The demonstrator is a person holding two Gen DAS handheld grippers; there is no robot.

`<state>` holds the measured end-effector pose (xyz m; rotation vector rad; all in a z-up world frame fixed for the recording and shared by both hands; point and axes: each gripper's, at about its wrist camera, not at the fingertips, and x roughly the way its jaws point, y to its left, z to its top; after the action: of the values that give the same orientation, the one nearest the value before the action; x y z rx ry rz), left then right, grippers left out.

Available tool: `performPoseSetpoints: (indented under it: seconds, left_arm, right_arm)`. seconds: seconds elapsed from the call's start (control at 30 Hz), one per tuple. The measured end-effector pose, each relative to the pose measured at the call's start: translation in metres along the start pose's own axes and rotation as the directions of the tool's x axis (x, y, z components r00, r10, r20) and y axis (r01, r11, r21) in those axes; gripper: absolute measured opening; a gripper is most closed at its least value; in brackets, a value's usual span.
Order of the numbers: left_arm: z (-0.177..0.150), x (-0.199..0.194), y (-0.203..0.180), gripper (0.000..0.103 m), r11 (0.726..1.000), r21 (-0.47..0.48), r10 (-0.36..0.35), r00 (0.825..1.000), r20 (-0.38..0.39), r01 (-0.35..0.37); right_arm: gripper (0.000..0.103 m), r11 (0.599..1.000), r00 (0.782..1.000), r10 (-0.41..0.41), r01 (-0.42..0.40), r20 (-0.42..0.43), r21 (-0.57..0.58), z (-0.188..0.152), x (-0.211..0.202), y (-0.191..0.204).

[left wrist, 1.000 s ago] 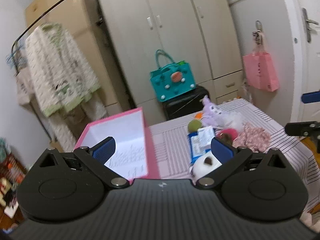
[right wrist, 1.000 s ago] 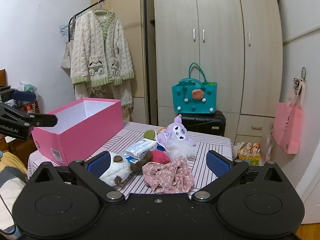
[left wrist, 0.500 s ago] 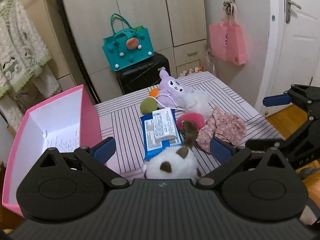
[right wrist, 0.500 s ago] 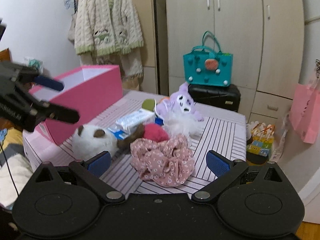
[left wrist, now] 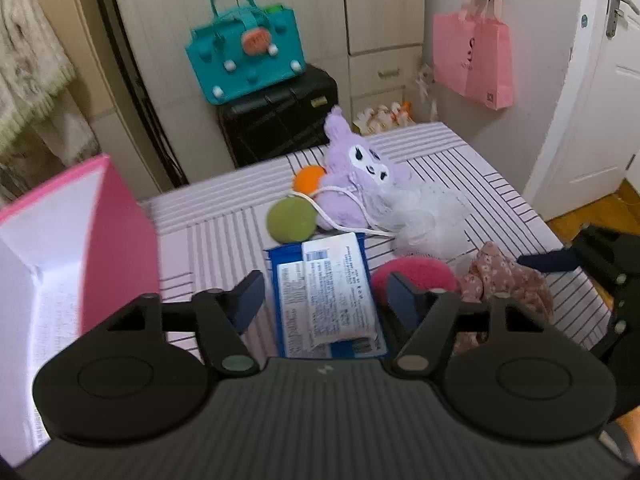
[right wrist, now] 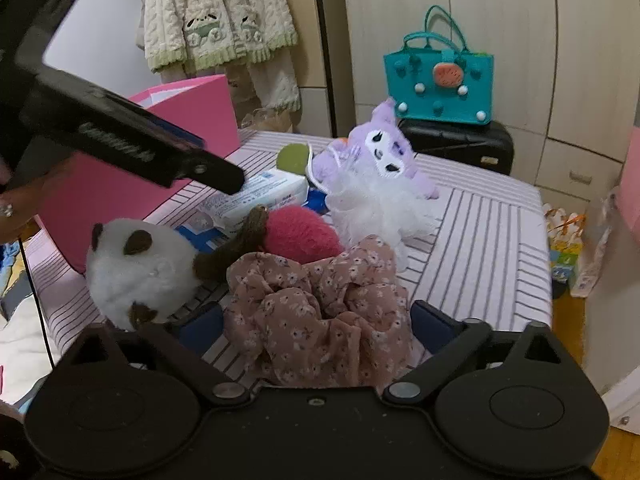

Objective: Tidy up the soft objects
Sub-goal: 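Grasp the white wipes packet with the left tool while the right tool grasps the pink scrunchie, then carry the wipes packet and scrunchie into the pink box and open both tools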

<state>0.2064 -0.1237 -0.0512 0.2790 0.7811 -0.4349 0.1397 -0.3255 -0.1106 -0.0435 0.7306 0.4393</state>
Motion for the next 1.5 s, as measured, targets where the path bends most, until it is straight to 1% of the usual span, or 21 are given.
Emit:
performPoseSetpoints:
  seconds: [0.03, 0.07, 0.13, 0.17, 0.23, 0.3, 0.33, 0.43, 0.5, 0.57, 0.63, 0.73, 0.83, 0.97, 1.13, 1.2, 1.33, 1.43, 1.5]
  left_arm:
    - [0.002, 0.006, 0.001, 0.059, 1.000, -0.006, -0.015, 1.000, -0.014, 0.015]
    - [0.004, 0.013, 0.003, 0.058, 0.999, -0.019, -0.027, 0.999, -0.032, 0.027]
    - [0.007, 0.025, 0.005, 0.055, 0.998, -0.044, -0.054, 0.996, -0.071, 0.051]
    - [0.008, 0.030, 0.006, 0.055, 0.997, -0.052, -0.066, 0.994, -0.087, 0.062]
    - [0.007, 0.038, 0.006, 0.053, 0.995, -0.060, -0.085, 0.990, -0.113, 0.078]
    - [0.006, 0.045, 0.006, 0.050, 0.994, -0.067, -0.098, 0.985, -0.140, 0.089]
    - [0.005, 0.049, 0.006, 0.048, 0.993, -0.069, -0.100, 0.983, -0.154, 0.091]
    - [0.002, 0.056, 0.006, 0.048, 0.992, -0.080, -0.108, 0.978, -0.181, 0.094]
    - [0.003, 0.058, 0.007, 0.047, 0.992, -0.085, -0.111, 0.979, -0.173, 0.098]
    - [0.004, 0.059, 0.007, 0.043, 0.991, -0.089, -0.112, 0.979, -0.170, 0.098]
    - [0.003, 0.059, 0.007, 0.040, 0.990, -0.094, -0.116, 0.979, -0.166, 0.101]
    - [0.005, 0.056, 0.011, 0.039, 0.987, -0.107, -0.138, 0.977, -0.164, 0.122]
    - [0.005, 0.049, 0.016, 0.039, 0.983, -0.124, -0.152, 0.976, -0.154, 0.133]
    - [0.004, 0.038, 0.024, 0.039, 0.977, -0.147, -0.176, 0.974, -0.141, 0.155]
    - [0.001, 0.014, 0.027, 0.039, 0.981, -0.117, -0.166, 0.979, -0.117, 0.152]
    - [-0.002, 0.003, 0.029, 0.039, 0.984, -0.095, -0.160, 0.979, -0.125, 0.149]
    - [-0.010, -0.016, 0.036, 0.039, 0.979, -0.092, -0.196, 0.968, -0.159, 0.183]
    - [-0.018, -0.030, 0.035, 0.039, 0.979, -0.063, -0.202, 0.960, -0.193, 0.193]
    - [-0.023, -0.041, 0.038, 0.039, 0.973, -0.067, -0.230, 0.951, -0.205, 0.220]
  right_arm:
    - [0.087, 1.000, 1.000, 0.003, -0.003, -0.006, 0.002, 0.000, 0.002, 0.000]
    - [0.082, 1.000, 1.000, 0.007, -0.007, -0.011, 0.004, 0.000, 0.004, 0.000]
    - [0.055, 1.000, 1.000, 0.014, -0.014, -0.022, 0.005, -0.001, 0.004, -0.002]
    - [0.051, 1.000, 1.000, 0.011, -0.010, -0.024, 0.008, -0.001, 0.004, -0.004]
    - [0.038, 1.000, 1.000, 0.007, -0.007, -0.022, 0.006, -0.003, 0.002, -0.006]
    - [0.033, 1.000, 1.000, -0.003, 0.003, -0.024, 0.000, -0.005, -0.001, -0.008]
    - [0.033, 1.000, 1.000, -0.003, 0.003, -0.024, -0.002, -0.005, -0.001, -0.008]
    - [0.033, 1.000, 1.000, -0.005, 0.005, -0.022, -0.004, -0.006, -0.001, -0.008]
    - [0.033, 1.000, 1.000, -0.003, 0.003, -0.020, 0.004, -0.005, 0.000, -0.009]
    - [0.033, 1.000, 1.000, -0.003, 0.004, -0.021, 0.013, -0.004, 0.001, -0.010]
    - [0.029, 1.000, 1.000, -0.002, 0.003, -0.024, 0.031, -0.002, 0.001, -0.011]
    - [0.026, 0.998, 1.000, -0.003, 0.005, -0.030, 0.056, -0.001, -0.003, -0.013]
    - [0.026, 0.998, 0.999, -0.012, 0.015, -0.035, 0.066, 0.001, -0.008, -0.011]
    - [0.025, 0.999, 0.997, -0.007, 0.011, -0.070, 0.053, 0.007, -0.013, -0.009]
    - [0.025, 0.999, 0.995, 0.006, -0.001, -0.097, 0.052, 0.018, -0.025, -0.008]
    - [0.025, 0.997, 0.995, 0.033, -0.027, -0.098, 0.067, 0.025, -0.032, -0.007]
    - [0.025, 0.992, 0.985, 0.090, -0.076, -0.145, 0.102, 0.033, -0.036, 0.006]
    - [0.025, 0.988, 0.982, 0.120, -0.105, -0.143, 0.110, 0.044, -0.044, 0.016]
    - [0.025, 0.989, 0.982, 0.128, -0.115, -0.138, 0.096, 0.052, -0.050, 0.025]
